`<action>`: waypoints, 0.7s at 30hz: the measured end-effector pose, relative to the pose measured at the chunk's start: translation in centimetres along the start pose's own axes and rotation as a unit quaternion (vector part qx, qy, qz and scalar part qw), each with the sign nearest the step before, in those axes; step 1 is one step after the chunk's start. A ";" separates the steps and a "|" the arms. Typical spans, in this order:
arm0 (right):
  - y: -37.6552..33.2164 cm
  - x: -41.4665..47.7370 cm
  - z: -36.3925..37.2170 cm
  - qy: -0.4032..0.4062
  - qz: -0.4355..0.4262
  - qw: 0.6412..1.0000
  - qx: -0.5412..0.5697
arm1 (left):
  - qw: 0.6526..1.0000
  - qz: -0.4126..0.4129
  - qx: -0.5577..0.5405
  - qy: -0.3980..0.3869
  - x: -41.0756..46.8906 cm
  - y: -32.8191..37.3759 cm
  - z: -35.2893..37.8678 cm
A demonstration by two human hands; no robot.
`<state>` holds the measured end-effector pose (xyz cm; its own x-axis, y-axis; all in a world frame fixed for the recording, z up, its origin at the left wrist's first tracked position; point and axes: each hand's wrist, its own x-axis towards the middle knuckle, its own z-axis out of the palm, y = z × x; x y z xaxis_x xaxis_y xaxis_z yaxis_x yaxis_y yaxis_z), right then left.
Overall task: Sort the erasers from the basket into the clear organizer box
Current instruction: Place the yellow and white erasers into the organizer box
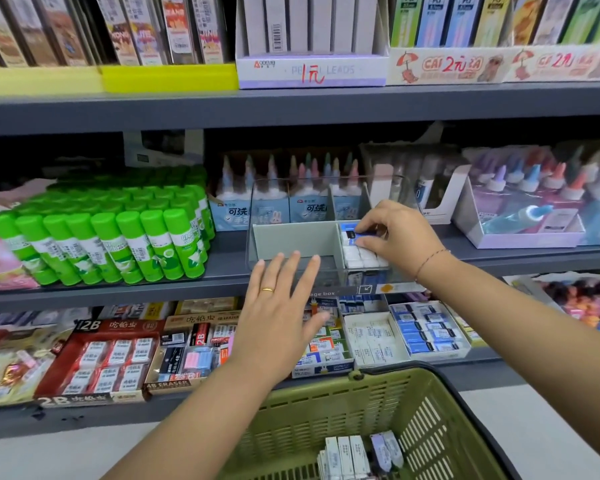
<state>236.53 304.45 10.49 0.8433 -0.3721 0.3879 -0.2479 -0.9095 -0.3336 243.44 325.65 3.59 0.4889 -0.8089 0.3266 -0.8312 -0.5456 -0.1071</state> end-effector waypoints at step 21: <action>-8.9 -29.2 26.7 -0.379 0.300 0.871 0.091 | 0.922 -0.323 -0.157 -0.146 -17.6 -6.2 9.4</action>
<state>226.82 328.39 -20.80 0.6777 -0.4777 -0.5590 -0.7306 -0.5231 -0.4388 242.49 341.18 -10.35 0.9209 -0.3872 -0.0450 -0.3550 -0.8806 0.3138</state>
